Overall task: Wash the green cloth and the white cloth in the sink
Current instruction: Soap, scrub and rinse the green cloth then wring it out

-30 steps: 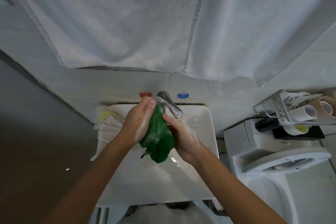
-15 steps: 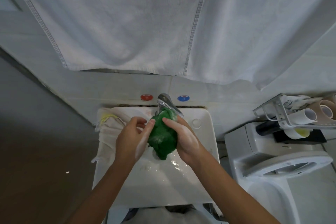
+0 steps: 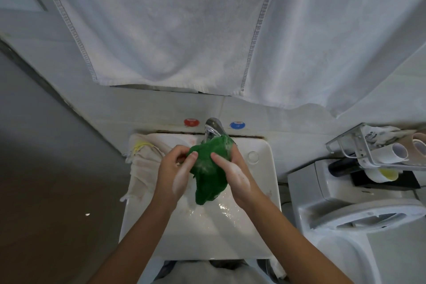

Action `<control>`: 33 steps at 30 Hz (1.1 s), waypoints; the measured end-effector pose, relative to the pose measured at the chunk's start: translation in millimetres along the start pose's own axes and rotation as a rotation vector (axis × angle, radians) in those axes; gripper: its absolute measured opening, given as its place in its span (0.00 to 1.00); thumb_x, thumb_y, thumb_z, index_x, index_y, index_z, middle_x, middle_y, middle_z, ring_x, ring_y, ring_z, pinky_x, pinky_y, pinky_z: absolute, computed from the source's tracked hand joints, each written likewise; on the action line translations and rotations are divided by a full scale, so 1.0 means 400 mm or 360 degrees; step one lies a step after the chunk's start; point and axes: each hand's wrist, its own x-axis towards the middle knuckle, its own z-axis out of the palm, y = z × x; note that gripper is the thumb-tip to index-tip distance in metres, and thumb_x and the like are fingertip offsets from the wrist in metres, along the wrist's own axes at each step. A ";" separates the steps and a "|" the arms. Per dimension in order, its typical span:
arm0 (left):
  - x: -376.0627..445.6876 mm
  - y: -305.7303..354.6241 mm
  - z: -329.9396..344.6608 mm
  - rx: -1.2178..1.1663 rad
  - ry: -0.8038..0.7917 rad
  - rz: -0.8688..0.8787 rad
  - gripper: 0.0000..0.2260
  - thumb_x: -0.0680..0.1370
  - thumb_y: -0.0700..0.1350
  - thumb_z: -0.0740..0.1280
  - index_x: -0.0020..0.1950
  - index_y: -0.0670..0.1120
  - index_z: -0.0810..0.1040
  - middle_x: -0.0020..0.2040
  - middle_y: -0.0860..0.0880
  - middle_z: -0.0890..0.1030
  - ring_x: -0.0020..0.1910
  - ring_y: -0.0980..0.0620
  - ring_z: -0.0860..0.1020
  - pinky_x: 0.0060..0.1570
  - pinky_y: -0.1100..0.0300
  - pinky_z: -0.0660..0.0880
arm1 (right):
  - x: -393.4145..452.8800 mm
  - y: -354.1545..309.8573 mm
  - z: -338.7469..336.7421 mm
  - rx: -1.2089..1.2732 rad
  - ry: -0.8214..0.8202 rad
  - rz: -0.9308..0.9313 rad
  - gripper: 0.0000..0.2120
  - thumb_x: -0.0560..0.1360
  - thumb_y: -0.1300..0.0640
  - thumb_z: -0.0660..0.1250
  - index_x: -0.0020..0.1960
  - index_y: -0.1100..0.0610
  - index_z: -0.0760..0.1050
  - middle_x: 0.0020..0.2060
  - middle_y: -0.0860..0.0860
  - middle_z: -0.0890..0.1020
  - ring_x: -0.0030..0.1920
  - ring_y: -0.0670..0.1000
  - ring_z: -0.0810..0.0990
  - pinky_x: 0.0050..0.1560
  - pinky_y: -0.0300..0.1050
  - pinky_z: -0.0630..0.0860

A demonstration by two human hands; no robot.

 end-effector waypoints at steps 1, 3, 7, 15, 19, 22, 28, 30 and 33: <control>0.003 0.004 -0.005 -0.0008 0.0047 0.0042 0.07 0.79 0.38 0.63 0.41 0.44 0.75 0.37 0.48 0.77 0.37 0.60 0.76 0.37 0.70 0.73 | 0.001 0.000 -0.007 -0.0067 0.0001 -0.0028 0.21 0.77 0.59 0.68 0.68 0.53 0.67 0.59 0.53 0.79 0.57 0.50 0.79 0.52 0.40 0.78; 0.016 0.008 -0.024 -0.0105 0.0157 0.0083 0.08 0.80 0.38 0.62 0.41 0.45 0.74 0.38 0.48 0.77 0.40 0.56 0.77 0.42 0.62 0.75 | 0.003 -0.008 -0.029 -0.0119 0.0013 -0.0024 0.23 0.73 0.62 0.71 0.66 0.55 0.70 0.56 0.54 0.80 0.55 0.50 0.81 0.50 0.39 0.79; 0.045 0.018 -0.060 -0.0139 0.0268 0.0128 0.09 0.80 0.40 0.62 0.43 0.52 0.74 0.42 0.47 0.79 0.44 0.47 0.80 0.44 0.56 0.78 | 0.005 -0.040 -0.070 -0.0352 -0.0080 -0.0030 0.15 0.69 0.68 0.74 0.54 0.58 0.76 0.46 0.53 0.82 0.44 0.48 0.83 0.41 0.35 0.78; 0.050 0.051 -0.058 0.0108 0.0265 0.0311 0.09 0.82 0.41 0.59 0.43 0.51 0.69 0.40 0.49 0.75 0.39 0.56 0.75 0.33 0.72 0.71 | 0.017 -0.071 -0.096 -0.1199 -0.0121 -0.0104 0.32 0.68 0.60 0.77 0.69 0.54 0.69 0.53 0.51 0.79 0.54 0.52 0.79 0.56 0.46 0.79; 0.050 0.065 -0.056 0.0123 0.0253 0.0324 0.09 0.82 0.40 0.58 0.43 0.51 0.69 0.40 0.50 0.75 0.39 0.57 0.74 0.32 0.72 0.71 | 0.012 -0.081 -0.084 -0.1853 -0.0080 -0.0210 0.12 0.70 0.47 0.75 0.49 0.49 0.78 0.43 0.48 0.81 0.47 0.50 0.79 0.48 0.45 0.77; 0.054 0.074 -0.055 0.0181 0.0234 0.0295 0.07 0.82 0.41 0.58 0.46 0.50 0.69 0.40 0.51 0.74 0.39 0.56 0.74 0.33 0.73 0.70 | 0.009 -0.089 -0.081 -0.1915 -0.0121 -0.0249 0.14 0.71 0.44 0.73 0.33 0.44 0.70 0.34 0.44 0.75 0.40 0.48 0.76 0.38 0.41 0.70; 0.059 0.084 -0.096 0.0406 -0.0245 0.0117 0.25 0.72 0.49 0.73 0.65 0.53 0.68 0.52 0.54 0.75 0.50 0.56 0.76 0.49 0.60 0.76 | 0.024 -0.065 -0.114 -0.0588 -0.0339 -0.0127 0.12 0.77 0.57 0.68 0.59 0.58 0.74 0.53 0.57 0.81 0.54 0.55 0.81 0.55 0.45 0.80; 0.058 0.082 -0.106 0.0731 -0.0378 0.0255 0.22 0.70 0.49 0.75 0.62 0.54 0.74 0.50 0.57 0.75 0.49 0.58 0.75 0.50 0.58 0.75 | 0.025 -0.054 -0.111 -0.0577 -0.0278 -0.0153 0.13 0.79 0.56 0.65 0.61 0.58 0.71 0.54 0.57 0.80 0.55 0.55 0.80 0.55 0.46 0.80; 0.066 0.076 -0.105 0.1052 -0.0398 0.0423 0.04 0.73 0.47 0.72 0.46 0.52 0.80 0.43 0.50 0.73 0.43 0.51 0.74 0.46 0.50 0.74 | 0.032 -0.032 -0.099 -0.0647 -0.0127 -0.0321 0.09 0.80 0.56 0.62 0.59 0.56 0.70 0.51 0.52 0.79 0.53 0.50 0.79 0.53 0.42 0.79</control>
